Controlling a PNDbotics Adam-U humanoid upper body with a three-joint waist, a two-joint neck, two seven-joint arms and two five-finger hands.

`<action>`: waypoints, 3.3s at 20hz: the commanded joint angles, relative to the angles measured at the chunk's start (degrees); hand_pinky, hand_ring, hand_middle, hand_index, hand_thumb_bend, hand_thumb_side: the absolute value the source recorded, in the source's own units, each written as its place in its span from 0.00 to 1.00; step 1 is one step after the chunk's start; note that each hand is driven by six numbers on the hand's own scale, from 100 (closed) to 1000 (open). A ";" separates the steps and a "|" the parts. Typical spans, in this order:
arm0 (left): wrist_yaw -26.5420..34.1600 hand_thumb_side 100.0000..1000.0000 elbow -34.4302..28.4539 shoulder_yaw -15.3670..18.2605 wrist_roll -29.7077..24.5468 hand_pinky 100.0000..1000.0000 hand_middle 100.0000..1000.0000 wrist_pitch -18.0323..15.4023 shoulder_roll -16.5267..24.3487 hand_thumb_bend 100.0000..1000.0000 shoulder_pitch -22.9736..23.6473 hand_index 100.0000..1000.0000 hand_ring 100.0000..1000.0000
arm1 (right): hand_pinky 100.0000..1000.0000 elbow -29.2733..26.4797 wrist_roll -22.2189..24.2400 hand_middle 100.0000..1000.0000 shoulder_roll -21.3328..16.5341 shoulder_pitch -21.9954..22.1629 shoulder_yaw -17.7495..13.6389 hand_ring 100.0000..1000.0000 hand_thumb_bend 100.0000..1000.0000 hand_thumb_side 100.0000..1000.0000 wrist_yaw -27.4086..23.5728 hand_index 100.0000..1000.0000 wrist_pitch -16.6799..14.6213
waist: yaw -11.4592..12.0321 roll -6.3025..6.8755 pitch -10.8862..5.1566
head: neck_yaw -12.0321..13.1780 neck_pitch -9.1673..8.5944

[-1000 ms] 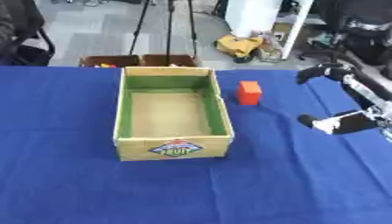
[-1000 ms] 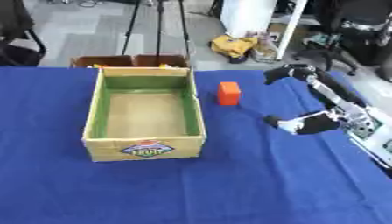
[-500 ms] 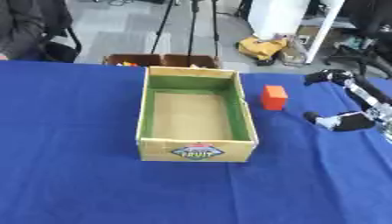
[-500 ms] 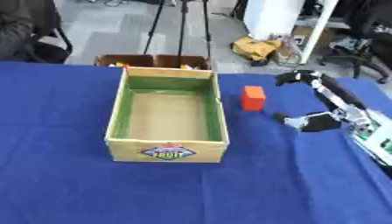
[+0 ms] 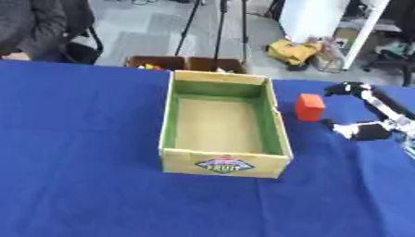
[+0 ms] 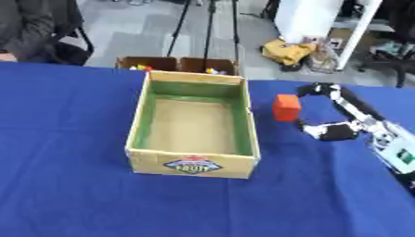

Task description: Pick up objects on the table and place them in the box.

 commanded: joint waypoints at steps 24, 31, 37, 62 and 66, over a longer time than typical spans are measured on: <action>-0.81 0.95 -1.61 -0.30 -1.51 0.51 0.34 -2.22 1.91 0.36 0.67 0.59 0.56 | 0.86 7.14 -0.01 0.71 -5.97 -1.84 -1.14 0.88 0.27 0.37 -3.05 0.85 -1.54 | 0.35 2.26 2.45 | -2.83 -2.15; -0.88 0.95 -1.25 -0.47 -1.68 0.51 0.34 -1.85 1.67 0.38 0.58 0.59 0.56 | 0.86 7.21 1.25 0.71 -4.91 -4.10 -0.05 0.88 0.27 0.38 -2.23 0.85 -1.46 | 0.15 1.77 2.00 | -4.10 -2.54; -1.41 0.95 -0.66 -0.62 -1.91 0.51 0.34 -1.33 1.57 0.39 0.69 0.59 0.56 | 0.86 6.52 3.56 0.71 -3.65 -7.95 1.61 0.88 0.27 0.36 -1.68 0.85 -1.85 | -0.32 0.85 1.19 | -12.16 -5.70; -2.18 0.96 -0.55 -0.53 -2.04 0.51 0.34 -1.61 1.61 0.41 1.02 0.59 0.56 | 0.95 6.62 5.28 0.82 -1.85 -13.18 3.02 0.99 0.37 0.36 5.56 0.88 -2.84 | 1.05 -0.02 1.83 | -24.97 -7.14; -2.35 0.96 -0.55 -0.43 -1.71 0.51 0.34 -1.76 1.57 0.41 1.08 0.59 0.56 | 0.97 6.70 2.56 0.84 -1.68 -13.17 2.80 1.00 0.38 0.36 8.92 0.88 -2.73 | 1.15 -0.02 2.14 | -25.00 -7.23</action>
